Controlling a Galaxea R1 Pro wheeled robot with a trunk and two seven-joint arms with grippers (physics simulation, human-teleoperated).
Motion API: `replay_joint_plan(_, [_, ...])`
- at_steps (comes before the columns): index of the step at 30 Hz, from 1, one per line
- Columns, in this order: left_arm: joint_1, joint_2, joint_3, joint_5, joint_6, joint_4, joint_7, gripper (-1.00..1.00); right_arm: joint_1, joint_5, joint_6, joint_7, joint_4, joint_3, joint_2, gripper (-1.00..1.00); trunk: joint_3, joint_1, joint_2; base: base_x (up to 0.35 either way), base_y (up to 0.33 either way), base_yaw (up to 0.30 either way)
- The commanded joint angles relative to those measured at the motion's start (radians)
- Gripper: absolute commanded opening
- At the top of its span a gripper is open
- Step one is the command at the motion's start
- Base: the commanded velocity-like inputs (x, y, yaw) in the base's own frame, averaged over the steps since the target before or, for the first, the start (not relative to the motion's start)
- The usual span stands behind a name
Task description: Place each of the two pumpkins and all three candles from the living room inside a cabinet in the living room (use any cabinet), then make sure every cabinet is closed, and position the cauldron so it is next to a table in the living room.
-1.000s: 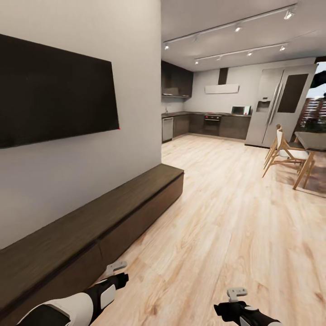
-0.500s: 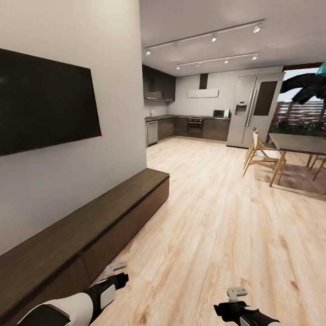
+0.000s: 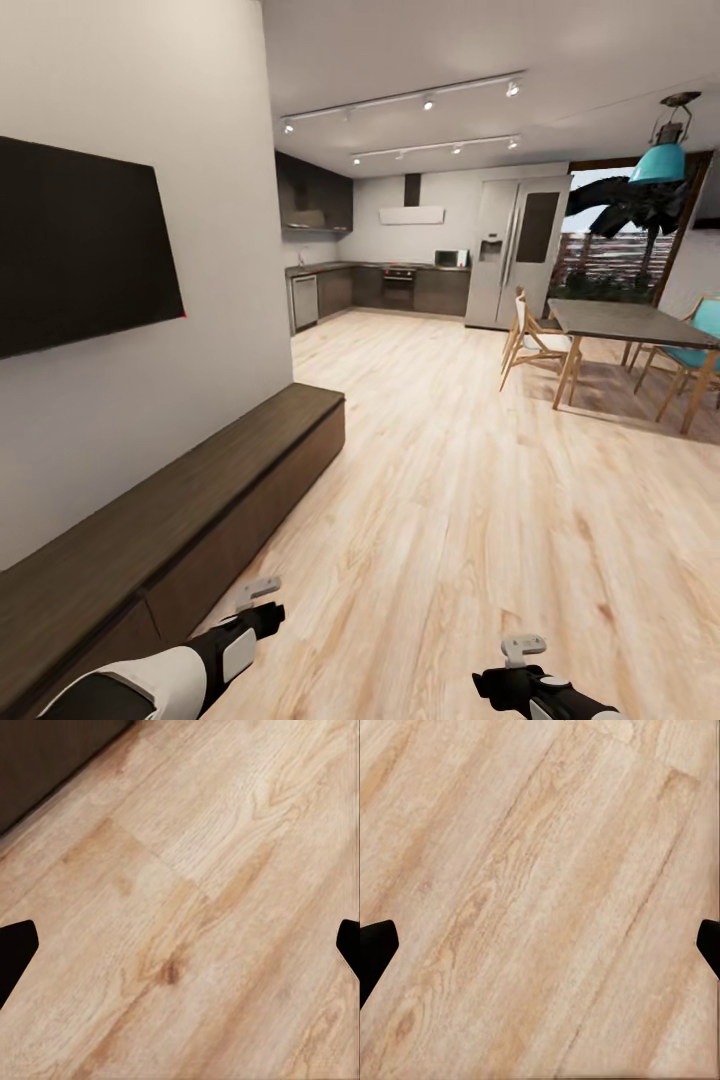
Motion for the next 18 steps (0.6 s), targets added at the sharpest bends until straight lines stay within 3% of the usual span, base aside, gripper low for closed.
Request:
replay_joint_plan(1, [-0.002,-0.001,-0.008,0.007,-0.007,0.004,0.001,1.00,-0.001,-0.005,-0.004,0.003,0.001,0.008,0.000,1.00,0.000,0.000,0.000,0.000,0.000,-0.191])
replay_joint_plan(6, [-0.002,0.000,-0.008,0.007,-0.007,0.004,0.001,1.00,0.000,-0.005,-0.004,0.003,0.001,0.008,0.000,1.00,0.007,0.000,0.000,0.000,0.000,-0.190])
replay_joint_plan(18, [-0.002,0.000,-0.008,0.007,-0.008,0.004,0.001,1.00,-0.001,-0.005,-0.004,0.003,0.001,0.008,0.000,1.00,0.062,-0.046,0.084,0.000,0.000,-0.189])
